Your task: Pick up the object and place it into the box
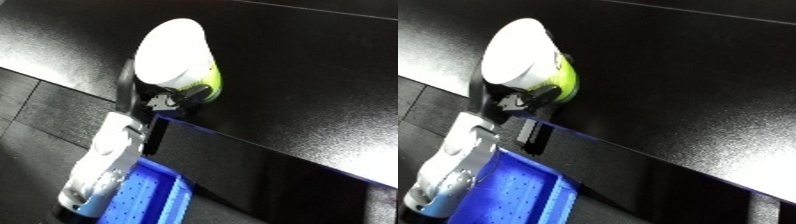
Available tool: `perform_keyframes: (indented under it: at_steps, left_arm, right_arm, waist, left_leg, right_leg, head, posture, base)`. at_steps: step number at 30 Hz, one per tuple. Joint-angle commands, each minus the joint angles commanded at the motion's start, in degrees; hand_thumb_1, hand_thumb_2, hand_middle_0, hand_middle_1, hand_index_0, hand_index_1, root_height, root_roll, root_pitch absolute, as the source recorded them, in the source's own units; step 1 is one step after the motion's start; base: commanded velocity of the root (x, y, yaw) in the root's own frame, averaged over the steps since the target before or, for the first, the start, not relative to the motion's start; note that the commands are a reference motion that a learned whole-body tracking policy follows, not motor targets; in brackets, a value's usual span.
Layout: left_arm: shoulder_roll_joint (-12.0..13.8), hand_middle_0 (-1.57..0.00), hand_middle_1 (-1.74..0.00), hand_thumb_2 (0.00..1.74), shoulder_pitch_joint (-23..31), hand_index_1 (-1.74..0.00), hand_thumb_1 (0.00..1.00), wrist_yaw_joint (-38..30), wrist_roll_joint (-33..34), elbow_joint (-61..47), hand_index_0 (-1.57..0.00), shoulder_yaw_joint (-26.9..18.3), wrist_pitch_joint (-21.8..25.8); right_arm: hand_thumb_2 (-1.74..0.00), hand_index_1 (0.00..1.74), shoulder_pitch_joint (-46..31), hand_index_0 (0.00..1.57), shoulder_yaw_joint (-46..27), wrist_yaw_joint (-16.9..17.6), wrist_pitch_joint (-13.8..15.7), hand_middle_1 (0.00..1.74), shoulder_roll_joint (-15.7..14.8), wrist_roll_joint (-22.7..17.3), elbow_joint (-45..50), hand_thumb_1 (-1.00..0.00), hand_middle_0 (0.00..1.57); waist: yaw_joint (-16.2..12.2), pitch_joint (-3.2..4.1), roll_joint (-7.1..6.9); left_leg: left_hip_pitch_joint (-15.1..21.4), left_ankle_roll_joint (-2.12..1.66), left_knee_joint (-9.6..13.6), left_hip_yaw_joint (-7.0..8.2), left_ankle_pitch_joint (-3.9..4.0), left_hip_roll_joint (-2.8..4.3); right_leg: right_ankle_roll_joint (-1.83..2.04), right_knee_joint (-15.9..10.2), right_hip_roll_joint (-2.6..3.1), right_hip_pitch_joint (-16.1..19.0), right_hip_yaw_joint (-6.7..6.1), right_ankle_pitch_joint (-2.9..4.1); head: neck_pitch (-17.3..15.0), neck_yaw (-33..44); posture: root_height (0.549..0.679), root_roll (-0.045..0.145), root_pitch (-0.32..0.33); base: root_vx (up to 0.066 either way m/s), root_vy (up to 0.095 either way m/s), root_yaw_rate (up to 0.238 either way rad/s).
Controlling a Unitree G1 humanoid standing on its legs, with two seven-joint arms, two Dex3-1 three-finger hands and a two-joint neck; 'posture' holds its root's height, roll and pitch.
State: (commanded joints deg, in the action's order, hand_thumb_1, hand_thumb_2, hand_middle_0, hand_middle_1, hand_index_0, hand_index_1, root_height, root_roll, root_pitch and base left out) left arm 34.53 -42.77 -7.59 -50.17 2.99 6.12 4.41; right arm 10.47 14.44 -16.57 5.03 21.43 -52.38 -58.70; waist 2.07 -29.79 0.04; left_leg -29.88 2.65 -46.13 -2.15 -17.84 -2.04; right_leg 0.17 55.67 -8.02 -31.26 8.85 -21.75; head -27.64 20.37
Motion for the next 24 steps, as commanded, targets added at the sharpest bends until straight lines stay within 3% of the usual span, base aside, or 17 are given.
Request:
perform_keyframes:
  at_steps: [7, 12, 18, 24]
  left_arm:
    - [2.0, -1.41, -1.57, 1.57, 8.2, -1.57, 0.90, -4.9, 2.3, -0.4, -1.41, -10.1, 7.1]
    - [2.1, -1.41, -1.57, 1.57, 14.0, -1.57, 0.90, -8.0, 1.5, 6.0, -1.41, -15.8, 12.0]
    - [1.7, -1.41, -1.57, 1.57, 18.1, -1.57, 0.90, -10.1, -6.2, 19.7, -1.41, -19.9, 20.7]
    - [4.1, -1.41, -1.57, 1.57, 20.5, -1.57, 0.90, -10.9, -12.1, 32.5, -1.41, -21.6, 24.7]
  right_arm:
    - [0.00, 0.00, -2.3, 0.00, -2.3, -0.1, 0.9, 0.00, 0.0, 0.0, 0.4, 0.00, 0.00]
    - [0.00, 0.00, -2.8, 0.00, -3.0, 0.2, 0.7, 0.00, 0.4, 0.1, 0.6, 0.00, 0.00]
    - [0.00, 0.00, -2.2, 0.00, -2.9, 0.0, 0.3, 0.00, 0.8, 0.0, 0.1, 0.00, 0.00]
    - [0.00, 0.00, -2.1, 0.00, -2.1, 0.6, -0.1, 0.00, 0.8, -0.6, 0.0, 0.00, 0.00]
  waist:
    - [1.7, 0.00, 0.99]
    - [2.1, 0.00, 1.52]
    - [2.2, 0.00, 1.58]
    - [2.0, 0.00, 0.87]
  left_leg:
    - [-0.4, -0.27, 0.3, -0.55, 0.35, -0.45]
    - [-0.8, -0.30, 0.3, -0.70, 0.59, -0.64]
    - [-1.0, -0.32, 0.1, -0.71, 0.81, -0.57]
    - [-1.1, -0.04, -0.4, -0.67, 0.82, -0.22]
  right_leg:
    - [-0.66, 0.5, -0.17, -0.1, 0.39, -0.76]
    - [-1.06, 0.9, -0.36, -0.4, 0.63, -1.32]
    - [-1.47, 1.0, -0.24, -0.2, 0.71, -1.95]
    - [-1.72, 1.2, 0.03, 0.2, 0.99, -2.55]
  head:
    - [-0.6, -1.7]
    - [-0.7, -0.5]
    - [-1.7, 4.5]
    - [-2.9, 13.1]
  posture:
    - [0.615, 0.036, 0.018]
    - [0.615, 0.039, 0.023]
    - [0.614, 0.041, 0.023]
    - [0.614, 0.038, 0.020]
  base:
    - [0.004, -0.007, 0.071]
    - [-0.006, 0.006, 0.044]
    - [0.001, 0.022, -0.002]
    - [0.000, 0.007, 0.027]
